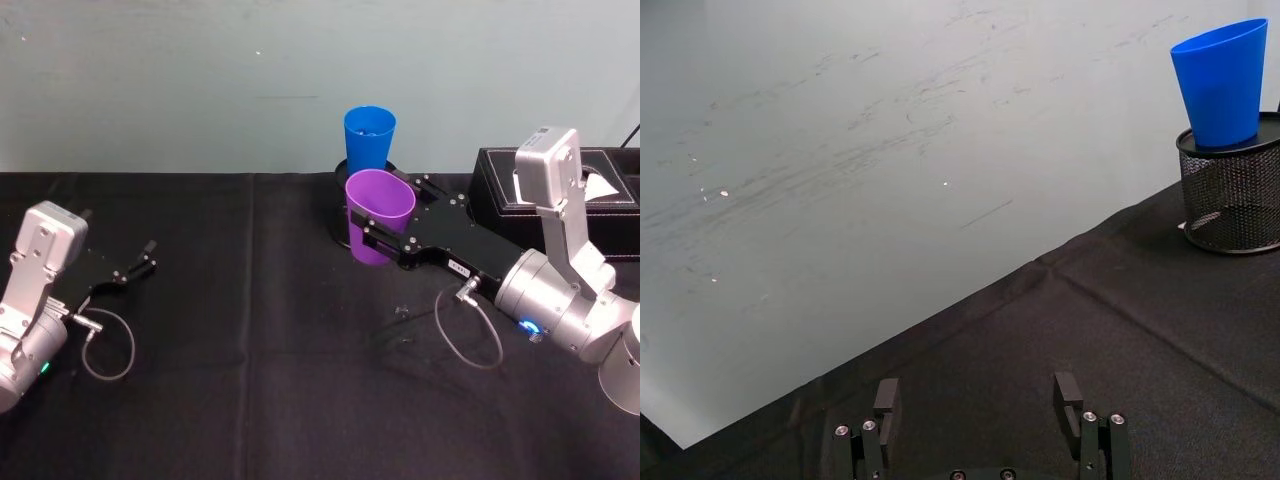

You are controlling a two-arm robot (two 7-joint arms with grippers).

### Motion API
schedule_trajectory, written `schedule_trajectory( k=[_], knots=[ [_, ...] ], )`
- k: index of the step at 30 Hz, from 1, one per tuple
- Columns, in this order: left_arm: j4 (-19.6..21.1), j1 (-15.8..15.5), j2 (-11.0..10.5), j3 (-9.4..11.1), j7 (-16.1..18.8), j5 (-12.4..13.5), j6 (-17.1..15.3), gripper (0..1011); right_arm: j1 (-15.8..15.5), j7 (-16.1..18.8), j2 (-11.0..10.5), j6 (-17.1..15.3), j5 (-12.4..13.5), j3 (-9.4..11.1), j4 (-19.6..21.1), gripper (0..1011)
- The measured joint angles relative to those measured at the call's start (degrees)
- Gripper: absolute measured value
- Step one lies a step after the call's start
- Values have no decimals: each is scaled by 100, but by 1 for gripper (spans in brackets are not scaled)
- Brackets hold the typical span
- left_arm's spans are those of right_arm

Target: Pick up one cup with a gripper and tap it against the other cup.

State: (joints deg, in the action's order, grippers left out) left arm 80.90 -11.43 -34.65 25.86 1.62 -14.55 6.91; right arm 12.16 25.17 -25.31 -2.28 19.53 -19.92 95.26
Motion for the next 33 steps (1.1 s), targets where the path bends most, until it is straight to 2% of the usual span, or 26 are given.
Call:
schedule_trajectory(
  k=[10,17,26,33],
  knots=[
    [0,0,0,0,0,0,0,1000,0,0,0,0,0,-1,-1,733],
    [0,0,0,0,0,1,0,1000,66,10,95,96,95,-68,-365,734],
    [0,0,0,0,0,0,0,1000,110,0,166,49,218,-85,-568,734],
    [0,0,0,0,0,1,0,1000,308,-113,306,29,209,-126,-847,733]
  ],
)
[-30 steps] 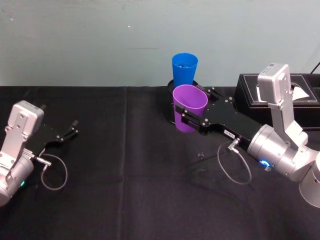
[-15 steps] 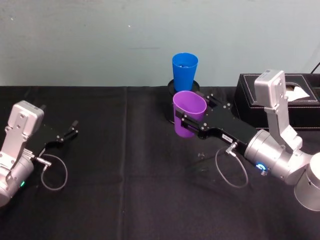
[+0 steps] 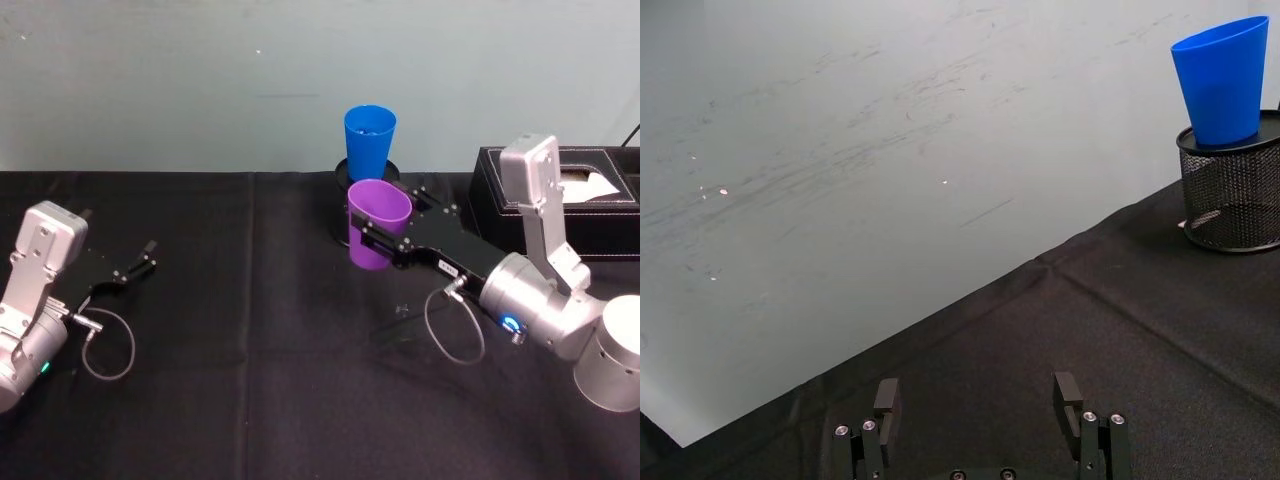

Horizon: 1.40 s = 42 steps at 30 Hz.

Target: Pick up one cup with a gripper and tap it against the other cup.

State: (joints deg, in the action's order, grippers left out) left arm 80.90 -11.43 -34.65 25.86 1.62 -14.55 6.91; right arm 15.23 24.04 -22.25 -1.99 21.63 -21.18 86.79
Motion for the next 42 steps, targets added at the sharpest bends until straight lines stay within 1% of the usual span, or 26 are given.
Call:
schedule_trajectory(
  k=[6,14,25,42],
  knots=[
    [0,0,0,0,0,0,0,1000,313,-50,148,-70,-95,-74,-348,734],
    [0,0,0,0,0,0,0,1000,614,-91,297,-188,-165,-124,-645,734],
    [0,0,0,0,0,0,0,1000,884,-137,470,-216,-236,-146,-1020,734],
    [0,0,0,0,0,0,0,1000,1239,-189,676,-79,-447,-140,-1535,734]
  ],
)
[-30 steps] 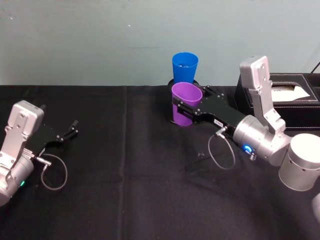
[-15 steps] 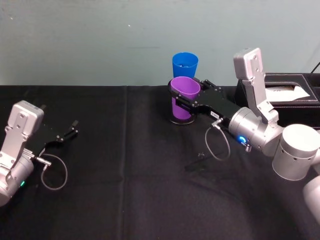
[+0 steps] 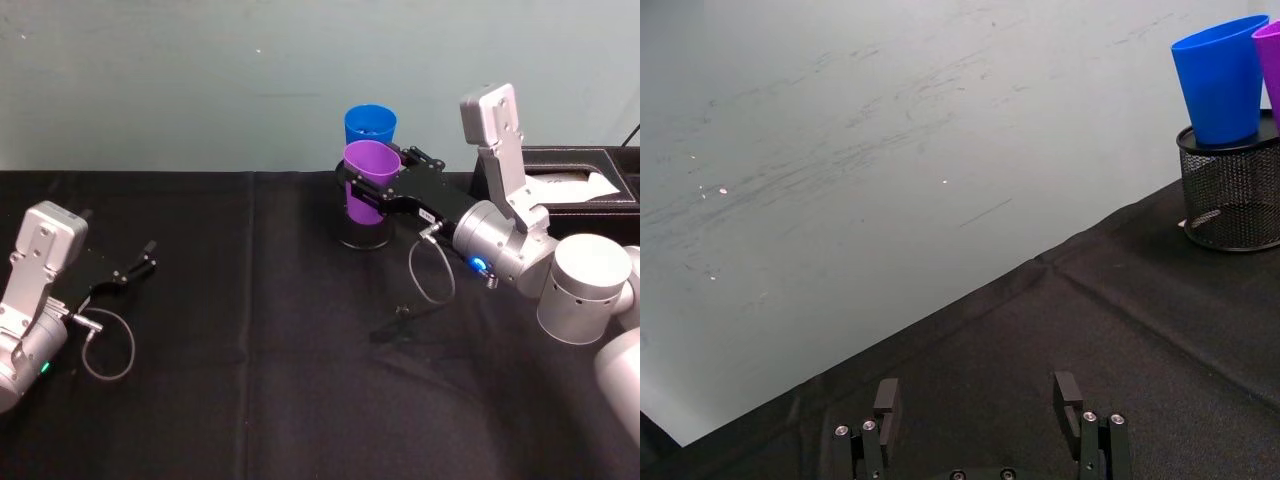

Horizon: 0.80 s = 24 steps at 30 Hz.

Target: Pick up one cup with a gripper and tap it against the other cup.

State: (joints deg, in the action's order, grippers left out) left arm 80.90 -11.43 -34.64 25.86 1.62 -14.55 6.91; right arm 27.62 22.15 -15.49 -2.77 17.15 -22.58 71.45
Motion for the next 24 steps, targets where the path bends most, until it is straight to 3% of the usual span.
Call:
schedule_trajectory(
  k=[24],
  knots=[
    [0,0,0,0,0,0,0,1000,263,-42,244,60,-100,115,-359,734]
  ],
)
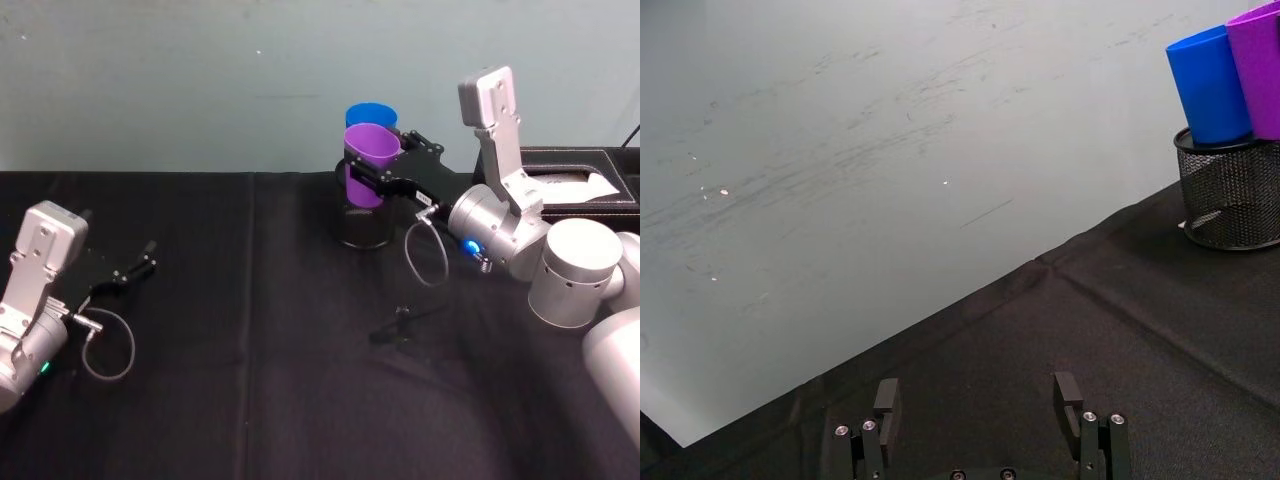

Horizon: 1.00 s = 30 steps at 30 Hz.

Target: Pick up one cup with a gripper and tap it against the other cup.

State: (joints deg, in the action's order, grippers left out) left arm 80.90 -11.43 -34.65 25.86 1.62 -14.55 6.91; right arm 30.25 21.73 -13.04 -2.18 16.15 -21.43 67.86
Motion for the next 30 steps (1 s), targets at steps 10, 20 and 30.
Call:
schedule_trajectory(
  k=[10,20,30],
  knots=[
    [0,0,0,0,0,0,0,1000,106,6,45,-2,-15,29,-112,733],
    [0,0,0,0,0,0,0,1000,154,38,58,-13,-22,53,-168,734],
    [0,0,0,0,0,0,0,1000,173,48,51,-15,-18,67,-185,733]
  ],
)
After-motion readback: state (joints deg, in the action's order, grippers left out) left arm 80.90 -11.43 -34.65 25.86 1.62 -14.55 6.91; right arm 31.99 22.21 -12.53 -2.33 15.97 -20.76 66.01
